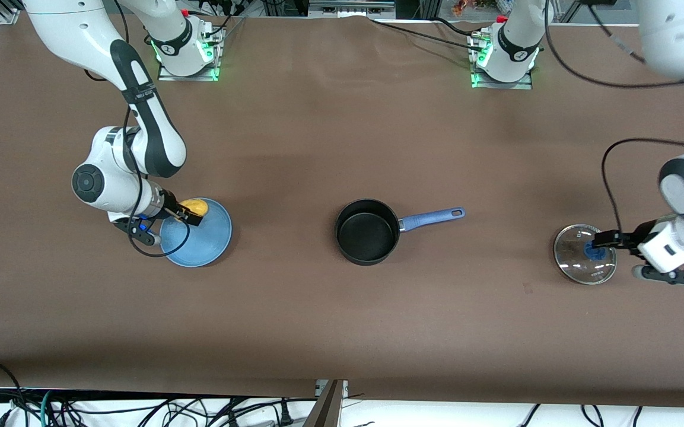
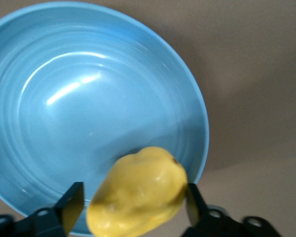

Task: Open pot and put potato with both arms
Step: 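Release the lid and raise the left gripper while the right gripper lifts the potato, then carry the yellow potato over the saucepan with the right gripper and release it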

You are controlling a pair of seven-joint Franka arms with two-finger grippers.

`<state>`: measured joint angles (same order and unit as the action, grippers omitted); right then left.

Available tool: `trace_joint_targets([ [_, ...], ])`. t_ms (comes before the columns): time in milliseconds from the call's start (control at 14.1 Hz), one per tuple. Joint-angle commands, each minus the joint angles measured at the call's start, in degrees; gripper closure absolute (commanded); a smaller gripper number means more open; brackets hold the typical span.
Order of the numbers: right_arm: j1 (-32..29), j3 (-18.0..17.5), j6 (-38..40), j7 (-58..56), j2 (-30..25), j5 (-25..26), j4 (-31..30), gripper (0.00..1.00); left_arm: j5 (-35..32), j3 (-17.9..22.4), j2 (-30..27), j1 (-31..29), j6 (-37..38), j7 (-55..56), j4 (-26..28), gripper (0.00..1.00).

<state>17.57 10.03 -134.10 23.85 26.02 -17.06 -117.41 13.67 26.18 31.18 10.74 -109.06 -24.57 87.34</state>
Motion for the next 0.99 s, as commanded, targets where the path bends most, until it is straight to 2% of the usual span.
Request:
trace_joint_targets([
  [0,0.2,-0.3,-0.7,0.1,-0.9,-1.3,-1.3,0.33,-5.8,-3.8,-5.6,-0.5,10.6,8.9,-4.2,0.0],
  [71,0.2,-0.3,-0.6,0.1,-0.9,-1.4,-1.3,0.39,-6.7,-4.9,-7.3,-0.5,13.3,11.9,-5.2,0.0],
  [142,0.2,-0.3,0.2,-0.1,-1.1,-1.5,-0.9,0.52,-7.7,-6.7,-9.0,-0.6,15.5,13.7,-6.1,0.0],
  [284,0.2,-0.3,6.9,0.2,-1.8,-1.7,2.3,0.58,-9.7,-11.0,-12.7,-2.3,20.0,17.5,-6.7,0.0],
  [426,0.2,-0.7,14.4,2.9,-2.1,-2.2,7.5,0.58,-11.9,-15.5,-15.6,-5.0,22.2,20.9,-6.7,0.0],
  [639,0.4,-4.1,23.1,11.1,-1.8,-2.1,16.8,0.58,-11.4,-18.6,-19.2,-7.1,23.2,22.1,-6.1,0.0],
  [781,1.8,-7.0,23.6,19.0,-0.5,-2.3,21.1,0.58,-12.2,-23.9,-20.0,-10.1,24.7,26.5,-6.1,0.0],
  [923,4.3,-9.9,23.2,28.4,2.2,-2.4,25.2,0.58,-12.2,-24.9,-20.1,-10.7,24.7,27.2,-6.1,0.0],
])
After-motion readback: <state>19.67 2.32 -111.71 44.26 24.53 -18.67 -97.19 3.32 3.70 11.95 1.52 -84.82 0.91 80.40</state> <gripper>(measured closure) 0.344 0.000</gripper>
